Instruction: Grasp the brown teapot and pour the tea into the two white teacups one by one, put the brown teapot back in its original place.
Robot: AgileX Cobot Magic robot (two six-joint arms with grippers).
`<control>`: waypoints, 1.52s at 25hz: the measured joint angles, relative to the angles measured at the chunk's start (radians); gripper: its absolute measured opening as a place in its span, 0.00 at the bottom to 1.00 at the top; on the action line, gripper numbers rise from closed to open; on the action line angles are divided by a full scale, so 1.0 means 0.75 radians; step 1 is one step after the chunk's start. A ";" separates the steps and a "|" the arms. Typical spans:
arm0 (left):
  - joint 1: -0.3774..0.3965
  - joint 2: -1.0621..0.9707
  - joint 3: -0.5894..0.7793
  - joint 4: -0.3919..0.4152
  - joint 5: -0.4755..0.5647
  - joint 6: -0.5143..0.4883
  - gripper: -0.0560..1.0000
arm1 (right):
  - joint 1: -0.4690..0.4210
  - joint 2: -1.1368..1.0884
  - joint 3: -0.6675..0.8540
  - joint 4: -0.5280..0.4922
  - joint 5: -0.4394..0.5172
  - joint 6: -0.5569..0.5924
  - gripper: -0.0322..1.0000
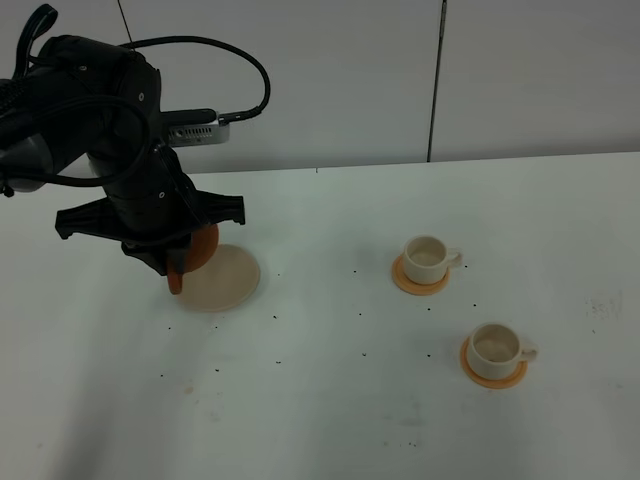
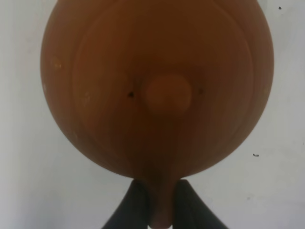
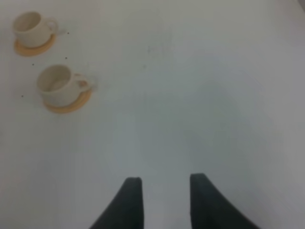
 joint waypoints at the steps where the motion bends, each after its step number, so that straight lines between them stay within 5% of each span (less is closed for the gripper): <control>1: 0.000 0.000 0.000 -0.003 0.000 0.007 0.22 | 0.000 0.000 0.000 0.000 0.000 0.000 0.26; 12: 0.000 0.000 0.000 -0.037 0.000 0.079 0.22 | 0.000 0.000 0.000 0.000 0.000 -0.001 0.26; 38: 0.000 0.000 0.000 -0.052 0.000 0.656 0.22 | 0.000 0.000 0.000 0.000 0.000 -0.001 0.26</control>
